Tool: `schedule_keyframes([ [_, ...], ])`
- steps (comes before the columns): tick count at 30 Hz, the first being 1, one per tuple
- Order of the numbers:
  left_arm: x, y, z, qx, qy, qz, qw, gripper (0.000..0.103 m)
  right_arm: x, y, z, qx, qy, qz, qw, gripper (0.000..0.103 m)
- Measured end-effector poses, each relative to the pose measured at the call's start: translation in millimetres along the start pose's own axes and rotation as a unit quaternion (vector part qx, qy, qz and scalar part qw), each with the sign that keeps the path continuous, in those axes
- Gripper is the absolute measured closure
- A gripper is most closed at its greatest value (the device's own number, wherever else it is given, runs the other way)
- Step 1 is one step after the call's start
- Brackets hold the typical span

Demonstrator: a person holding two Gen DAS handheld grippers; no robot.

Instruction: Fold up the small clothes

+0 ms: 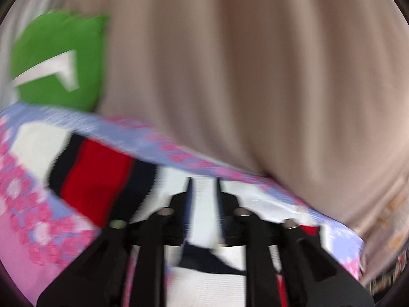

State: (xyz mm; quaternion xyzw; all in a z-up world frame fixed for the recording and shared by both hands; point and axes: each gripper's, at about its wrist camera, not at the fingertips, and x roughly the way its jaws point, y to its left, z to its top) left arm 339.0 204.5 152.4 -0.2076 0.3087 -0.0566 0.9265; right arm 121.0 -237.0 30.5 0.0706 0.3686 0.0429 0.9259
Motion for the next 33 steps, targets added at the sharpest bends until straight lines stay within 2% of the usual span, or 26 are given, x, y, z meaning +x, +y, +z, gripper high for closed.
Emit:
schedule_keyframes([
  [1,3,28,2,-0.017,0.000,0.033,0.9993,0.061,1,2,0,-0.002,0.000,0.001,1.000,0.057],
  [4,6,107,11,-0.068,0.004,0.115,0.9911,0.048,1,4,0,-0.006,0.001,0.003,1.000,0.056],
  [8,9,208,25,-0.158,0.007,0.180,0.9708,0.048,2,6,-1,-0.009,0.002,-0.001,1.000,0.056],
  [11,6,255,31,-0.207,0.001,0.195,0.9587,0.048,3,5,0,-0.009,0.003,-0.004,1.000,0.056],
  [12,9,261,34,-0.216,0.003,0.193,0.9572,0.048,4,5,0,-0.010,0.004,-0.004,1.000,0.056],
  [15,29,284,38,-0.247,0.039,0.149,0.9566,0.050,5,4,0,-0.009,0.005,-0.007,1.000,0.056],
  [16,31,287,38,-0.256,0.037,0.145,0.9550,0.057,5,4,0,-0.009,0.006,-0.008,1.000,0.055],
  [17,33,284,38,-0.254,0.031,0.140,0.9566,0.077,5,3,0,-0.008,0.005,-0.008,1.000,0.055],
  [18,36,279,40,-0.245,0.034,0.131,0.9599,0.091,5,3,0,-0.007,0.006,-0.009,1.000,0.055],
  [19,38,276,43,-0.238,0.036,0.133,0.9615,0.096,6,2,1,-0.006,0.006,-0.009,1.000,0.055],
  [21,25,252,49,-0.211,0.008,0.135,0.9679,0.097,6,1,1,-0.006,0.006,-0.008,1.000,0.055],
  [23,8,209,63,-0.164,-0.026,0.132,0.9774,0.097,6,1,1,-0.006,0.007,-0.007,1.000,0.055],
  [25,-10,151,73,-0.107,-0.051,0.130,0.9845,0.097,7,1,1,-0.006,0.007,-0.006,1.000,0.055],
  [28,-38,33,72,-0.005,-0.070,0.066,0.9953,0.097,6,1,0,-0.005,0.006,-0.005,1.000,0.054],
  [31,-44,-68,50,0.075,-0.065,0.010,0.9951,0.097,5,1,0,-0.003,0.004,-0.003,1.000,0.054],
  [33,-35,-132,22,0.121,-0.038,-0.030,0.9915,0.097,5,0,-1,0.000,0.003,-0.001,1.000,0.054],
])
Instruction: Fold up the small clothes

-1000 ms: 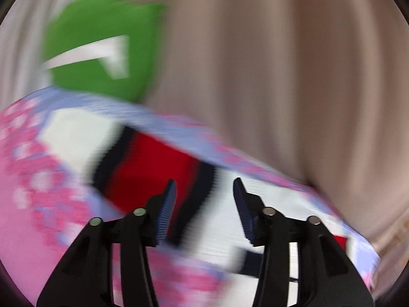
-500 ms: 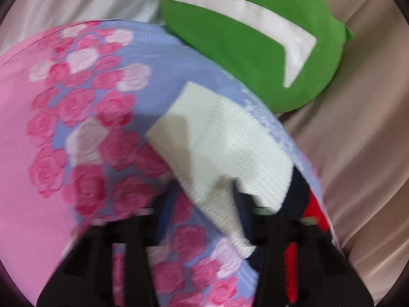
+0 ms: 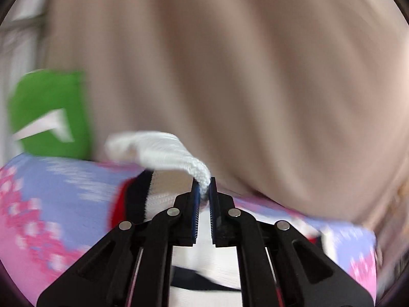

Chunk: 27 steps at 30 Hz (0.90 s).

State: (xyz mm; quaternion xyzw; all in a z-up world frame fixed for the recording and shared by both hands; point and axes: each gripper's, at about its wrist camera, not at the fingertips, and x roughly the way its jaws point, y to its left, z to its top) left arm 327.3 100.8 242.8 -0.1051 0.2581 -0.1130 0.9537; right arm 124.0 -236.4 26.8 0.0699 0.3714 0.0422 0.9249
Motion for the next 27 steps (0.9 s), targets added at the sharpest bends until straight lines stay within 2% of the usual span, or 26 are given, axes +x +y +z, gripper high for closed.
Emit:
schedule_keyframes([
  [3,38,-76,-44,0.039,0.057,-0.038,0.9969,0.093,-1,-1,-1,0.006,-0.001,0.004,1.000,0.053],
  [4,55,-95,-67,0.046,0.083,-0.051,0.9942,0.088,-1,-2,-1,0.008,-0.001,0.006,1.000,0.053],
  [5,69,-106,-87,0.049,0.101,-0.058,0.9919,0.075,-2,-3,-1,0.011,-0.003,0.009,1.000,0.050],
  [7,88,-116,-119,0.060,0.121,-0.050,0.9896,0.061,-4,-6,-1,0.019,-0.005,0.019,1.000,0.049],
  [9,93,-112,-148,0.072,0.129,-0.049,0.9878,0.059,-8,-11,2,0.032,-0.010,0.023,0.999,0.049],
  [10,91,-106,-157,0.076,0.136,-0.049,0.9865,0.058,-11,-12,4,0.033,-0.014,0.025,0.999,0.049],
  [12,84,-84,-164,0.067,0.145,-0.053,0.9858,0.049,-14,-13,14,0.030,-0.018,0.035,0.999,0.048],
  [14,71,-54,-161,0.041,0.138,-0.034,0.9891,0.039,-9,-10,31,0.020,-0.016,0.039,0.999,0.047],
  [16,60,-21,-158,0.000,0.133,-0.028,0.9907,0.038,4,-6,52,0.018,-0.004,0.056,0.998,0.046],
  [18,60,17,-149,-0.049,0.138,-0.023,0.9889,0.038,25,-2,77,0.034,0.002,0.078,0.996,0.046],
  [20,63,48,-147,-0.099,0.148,-0.022,0.9839,0.038,50,1,97,0.046,0.017,0.095,0.994,0.046],
  [23,66,80,-146,-0.165,0.160,-0.043,0.9723,0.038,87,6,120,0.072,0.039,0.099,0.992,0.046],
  [25,66,94,-147,-0.191,0.162,-0.056,0.9666,0.038,107,8,129,0.090,0.049,0.102,0.989,0.046],
  [27,69,98,-149,-0.198,0.164,-0.063,0.9642,0.038,120,12,134,0.101,0.051,0.106,0.988,0.044],
])
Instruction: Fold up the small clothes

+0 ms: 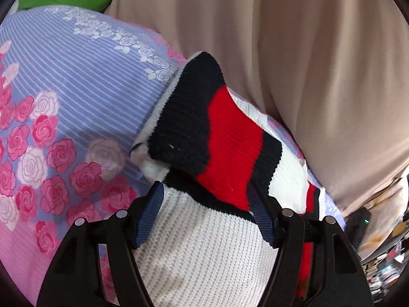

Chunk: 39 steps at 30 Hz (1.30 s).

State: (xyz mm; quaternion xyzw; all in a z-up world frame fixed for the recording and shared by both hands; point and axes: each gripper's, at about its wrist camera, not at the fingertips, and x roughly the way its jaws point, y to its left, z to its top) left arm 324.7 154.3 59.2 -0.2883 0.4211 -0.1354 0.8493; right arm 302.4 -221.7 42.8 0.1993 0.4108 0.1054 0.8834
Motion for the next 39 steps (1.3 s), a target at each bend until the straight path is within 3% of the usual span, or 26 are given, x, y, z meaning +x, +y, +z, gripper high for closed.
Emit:
schedule_keyframes([
  [2,-5,4,6,-0.005,0.006,-0.014,0.9999,0.038,3,7,3,-0.002,-0.011,-0.005,1.000,0.044],
  [4,-6,3,10,-0.008,0.006,-0.022,0.9997,0.038,4,14,7,-0.005,-0.020,-0.009,1.000,0.051],
  [5,-6,2,12,-0.008,0.004,-0.026,0.9996,0.038,5,17,9,-0.007,-0.021,-0.011,1.000,0.064],
  [6,-4,0,14,-0.009,0.002,-0.023,0.9997,0.038,5,20,12,-0.007,-0.023,-0.013,1.000,0.086],
  [7,-3,-1,16,-0.010,0.001,-0.018,0.9998,0.039,2,23,16,-0.007,-0.028,-0.008,1.000,0.096],
  [9,5,2,19,-0.016,-0.001,0.029,0.9994,0.055,-16,31,20,-0.019,-0.058,0.003,0.998,0.096],
  [10,8,3,19,-0.010,-0.004,0.060,0.9981,0.074,-30,37,22,-0.032,-0.079,0.011,0.996,0.096],
  [11,10,3,18,-0.007,-0.007,0.079,0.9968,0.083,-51,44,24,-0.044,-0.106,0.019,0.993,0.097],
  [14,9,1,14,-0.001,-0.017,0.094,0.9954,0.089,-100,38,26,-0.058,-0.166,0.016,0.984,0.097],
  [16,9,-3,8,0.007,-0.024,0.094,0.9952,0.090,-109,18,22,-0.052,-0.179,-0.020,0.982,0.097],
  [20,27,-21,-8,0.032,-0.003,0.090,0.9954,0.091,-55,-45,11,-0.019,-0.099,-0.130,0.986,0.097],
  [21,32,-24,-12,0.034,-0.001,0.094,0.9950,0.091,-42,-57,6,-0.010,-0.079,-0.138,0.987,0.098],
  [26,31,-31,-18,0.053,-0.018,0.108,0.9925,0.091,-75,-53,3,-0.006,-0.133,-0.085,0.987,0.098],
  [28,29,-29,-19,0.056,-0.020,0.101,0.9931,0.091,-69,-58,4,-0.006,-0.121,-0.096,0.988,0.098],
  [30,32,-32,-20,0.067,-0.026,0.103,0.9921,0.091,-47,-78,0,0.008,-0.079,-0.117,0.990,0.099],
  [35,34,-31,-27,0.098,-0.042,0.117,0.9873,0.091,-88,-70,-7,-0.004,-0.130,-0.091,0.987,0.099],
  [38,30,-29,-29,0.097,-0.041,0.112,0.9881,0.090,-58,-94,-12,0.010,-0.074,-0.121,0.990,0.099],
  [39,28,-29,-29,0.099,-0.042,0.113,0.9877,0.090,-62,-92,-11,0.009,-0.079,-0.121,0.990,0.100],
])
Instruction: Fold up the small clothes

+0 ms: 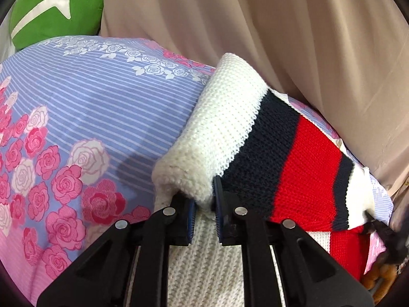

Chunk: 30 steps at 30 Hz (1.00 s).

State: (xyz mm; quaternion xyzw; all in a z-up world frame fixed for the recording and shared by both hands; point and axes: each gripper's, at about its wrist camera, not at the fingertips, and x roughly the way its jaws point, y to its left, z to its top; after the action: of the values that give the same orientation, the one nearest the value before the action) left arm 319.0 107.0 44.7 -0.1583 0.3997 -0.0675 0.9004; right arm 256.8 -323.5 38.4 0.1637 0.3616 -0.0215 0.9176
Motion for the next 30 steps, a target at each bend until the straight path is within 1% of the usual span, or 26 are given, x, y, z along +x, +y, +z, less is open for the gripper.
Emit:
schedule_keyframes([
  [2,-1,-1,0,0.003,-0.003,0.003,1.0000,0.090,-11,8,4,-0.009,-0.002,-0.008,1.000,0.099],
  [3,-1,-1,0,0.004,-0.003,0.003,1.0000,0.090,-16,13,3,-0.023,-0.003,-0.019,1.000,0.097],
  [4,0,-2,1,0.004,-0.004,0.004,1.0000,0.090,-24,22,1,-0.041,-0.016,-0.042,0.998,0.096],
  [5,-2,-1,0,0.003,-0.005,0.003,1.0000,0.090,-32,28,-1,-0.052,-0.035,-0.062,0.996,0.092],
  [6,-2,-1,0,0.003,-0.005,0.003,1.0000,0.090,-43,35,-2,-0.060,-0.057,-0.072,0.994,0.083],
  [7,-3,-1,0,0.003,-0.005,0.003,1.0000,0.090,-56,36,0,-0.063,-0.074,-0.061,0.993,0.081],
  [8,-1,-1,0,0.002,-0.006,0.003,1.0000,0.090,-65,47,2,-0.068,-0.080,-0.033,0.994,0.081],
  [10,-2,-2,0,0.001,-0.006,0.003,1.0000,0.090,-65,79,7,-0.087,-0.066,0.025,0.994,0.079],
  [12,-2,-2,-1,0.000,-0.007,0.003,1.0000,0.090,-46,119,15,-0.110,-0.037,0.089,0.989,0.068],
  [14,-2,-1,0,-0.003,-0.006,0.000,1.0000,0.090,-25,153,22,-0.132,0.001,0.145,0.981,0.062],
  [15,-2,1,0,-0.005,-0.006,-0.003,1.0000,0.090,-13,171,25,-0.142,0.011,0.156,0.977,0.061],
  [17,-1,3,0,-0.011,-0.005,-0.010,0.9999,0.090,18,206,33,-0.154,0.036,0.173,0.972,0.060],
  [19,-1,5,1,-0.015,-0.005,-0.015,0.9998,0.090,43,229,42,-0.149,0.056,0.190,0.969,0.058],
  [20,-1,6,1,-0.016,-0.005,-0.017,0.9997,0.090,58,241,45,-0.149,0.067,0.194,0.967,0.055],
  [23,-1,6,2,-0.016,-0.006,-0.017,0.9997,0.090,98,270,49,-0.157,0.089,0.193,0.964,0.048],
  [26,-1,4,3,-0.012,-0.007,-0.012,0.9998,0.090,120,290,48,-0.174,0.097,0.181,0.963,0.040],
  [28,-1,2,2,-0.008,-0.008,-0.008,0.9999,0.091,132,305,47,-0.198,0.098,0.159,0.962,0.040],
  [29,-1,1,2,-0.006,-0.009,-0.006,0.9999,0.091,137,311,43,-0.222,0.092,0.133,0.962,0.050],
  [30,-1,1,1,-0.004,-0.009,-0.004,0.9999,0.091,138,316,41,-0.239,0.089,0.116,0.960,0.076],
])
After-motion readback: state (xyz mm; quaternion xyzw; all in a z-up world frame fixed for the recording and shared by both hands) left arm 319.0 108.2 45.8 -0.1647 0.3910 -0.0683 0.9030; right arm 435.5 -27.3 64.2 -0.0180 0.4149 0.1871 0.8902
